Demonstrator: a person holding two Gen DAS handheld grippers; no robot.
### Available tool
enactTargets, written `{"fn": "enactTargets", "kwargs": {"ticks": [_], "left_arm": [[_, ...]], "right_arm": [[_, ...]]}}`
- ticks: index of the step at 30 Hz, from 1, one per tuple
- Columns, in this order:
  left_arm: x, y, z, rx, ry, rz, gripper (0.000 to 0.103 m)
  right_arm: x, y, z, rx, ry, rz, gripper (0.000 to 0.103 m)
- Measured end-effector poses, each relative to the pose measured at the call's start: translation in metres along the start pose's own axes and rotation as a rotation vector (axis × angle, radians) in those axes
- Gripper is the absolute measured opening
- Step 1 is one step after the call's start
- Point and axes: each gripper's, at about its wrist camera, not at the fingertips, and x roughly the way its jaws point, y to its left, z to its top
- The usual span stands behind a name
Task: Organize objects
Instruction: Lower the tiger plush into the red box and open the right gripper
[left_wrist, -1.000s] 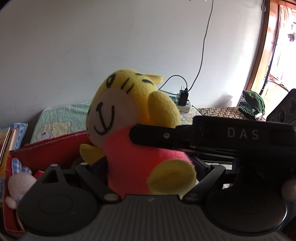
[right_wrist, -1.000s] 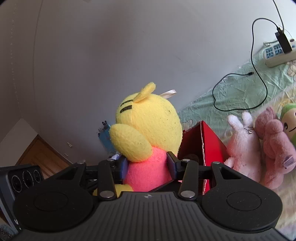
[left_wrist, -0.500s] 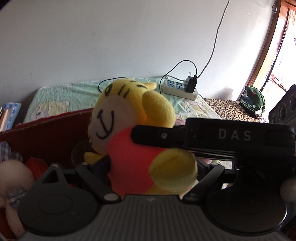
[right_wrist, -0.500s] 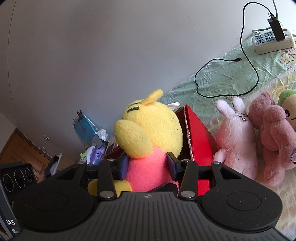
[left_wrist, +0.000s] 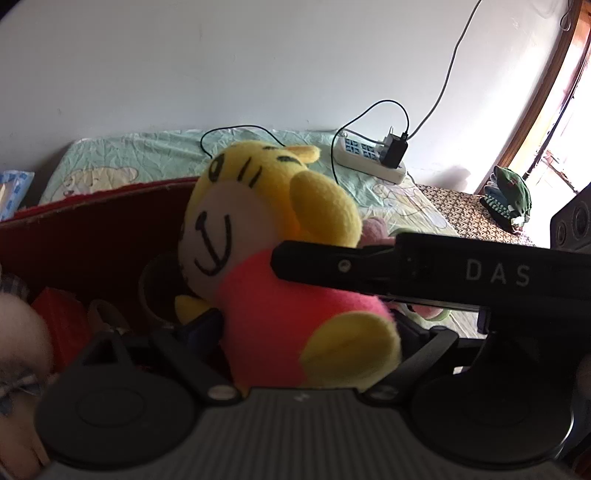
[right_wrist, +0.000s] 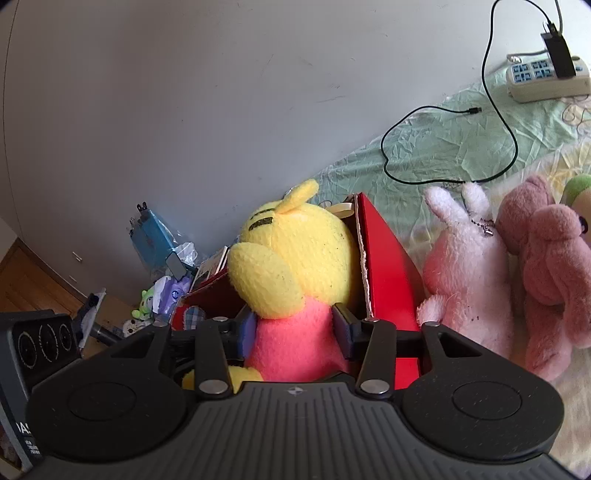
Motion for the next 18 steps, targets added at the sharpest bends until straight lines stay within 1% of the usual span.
{"fn": "enactTargets", "kwargs": {"ticks": [2, 4, 6, 9, 11, 14, 18], "left_arm": [[0.002, 0.002, 0.000, -0.004, 0.004, -0.006, 0.096], [0.003, 0.005, -0.001, -0.009, 0.007, -0.009, 0.096], [0.007, 0.006, -0.002, 0.000, 0.016, -0.002, 0.096], [0.014, 0.006, -0.002, -0.001, 0.036, -0.017, 0.096], [0.018, 0.004, -0.002, 0.005, 0.044, -0.003, 0.096], [0.021, 0.005, -0.001, 0.009, 0.057, 0.005, 0.097], [0.023, 0.006, -0.001, 0.007, 0.074, 0.016, 0.098]], "right_arm": [[-0.004, 0.005, 0.000, -0.030, -0.031, -0.025, 0.054], [-0.009, 0.005, 0.003, -0.046, -0.067, -0.040, 0.058], [-0.014, 0.002, 0.007, -0.034, -0.087, -0.023, 0.058], [-0.014, -0.001, 0.008, -0.024, -0.079, -0.017, 0.055], [-0.011, -0.003, 0.008, -0.013, -0.065, -0.014, 0.043], [-0.007, -0.005, 0.006, 0.001, -0.058, -0.027, 0.038], [-0.005, -0.008, 0.002, 0.027, -0.051, -0.033, 0.038]]}}
